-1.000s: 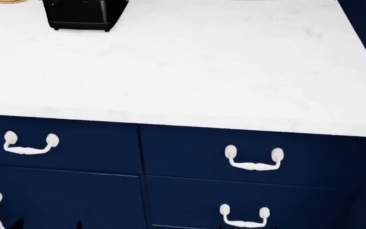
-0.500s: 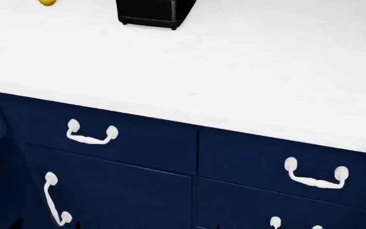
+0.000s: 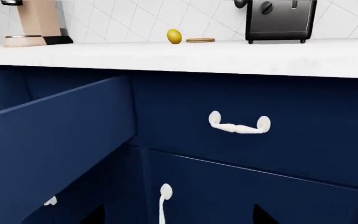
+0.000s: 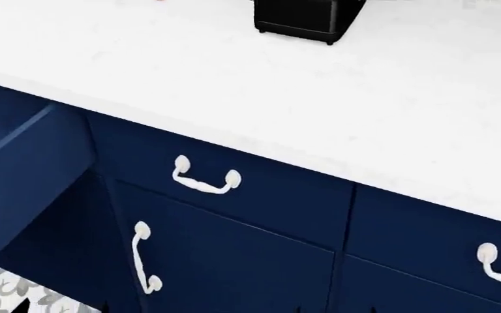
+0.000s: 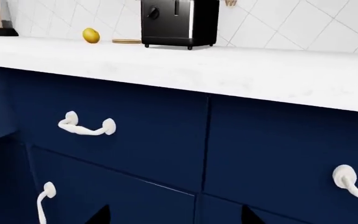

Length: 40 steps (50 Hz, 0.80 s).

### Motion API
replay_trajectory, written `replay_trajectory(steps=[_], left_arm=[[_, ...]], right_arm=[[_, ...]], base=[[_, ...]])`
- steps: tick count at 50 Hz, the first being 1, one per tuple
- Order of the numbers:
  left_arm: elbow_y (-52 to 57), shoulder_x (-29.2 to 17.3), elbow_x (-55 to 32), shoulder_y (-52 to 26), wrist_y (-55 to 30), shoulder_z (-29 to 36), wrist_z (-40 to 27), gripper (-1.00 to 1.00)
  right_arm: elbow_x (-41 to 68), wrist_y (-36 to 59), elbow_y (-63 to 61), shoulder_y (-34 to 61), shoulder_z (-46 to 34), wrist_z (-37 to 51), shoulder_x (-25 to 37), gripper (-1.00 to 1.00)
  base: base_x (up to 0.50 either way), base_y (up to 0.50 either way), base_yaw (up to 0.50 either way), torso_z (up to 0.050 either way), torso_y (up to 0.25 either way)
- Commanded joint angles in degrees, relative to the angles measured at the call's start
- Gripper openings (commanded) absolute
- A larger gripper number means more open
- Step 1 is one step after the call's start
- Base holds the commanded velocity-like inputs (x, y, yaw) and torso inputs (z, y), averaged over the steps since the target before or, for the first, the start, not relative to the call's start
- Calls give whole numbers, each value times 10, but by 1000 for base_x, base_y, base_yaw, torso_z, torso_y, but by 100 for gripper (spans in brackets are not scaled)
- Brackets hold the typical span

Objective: Close the left drawer.

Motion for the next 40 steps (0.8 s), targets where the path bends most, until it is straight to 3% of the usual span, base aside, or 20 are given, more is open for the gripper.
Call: replay_trajectory(steps=[1, 40], left_arm=[[7, -3, -3, 4, 0, 5, -5, 100], [7, -13, -9, -1, -1, 18, -18, 100]], right_arm=[[3, 2, -5, -1, -4, 4, 4, 100], [15, -8, 0, 0, -14, 14, 13, 100]], base=[[0, 0, 500, 0, 0], [0, 0, 500, 0, 0]])
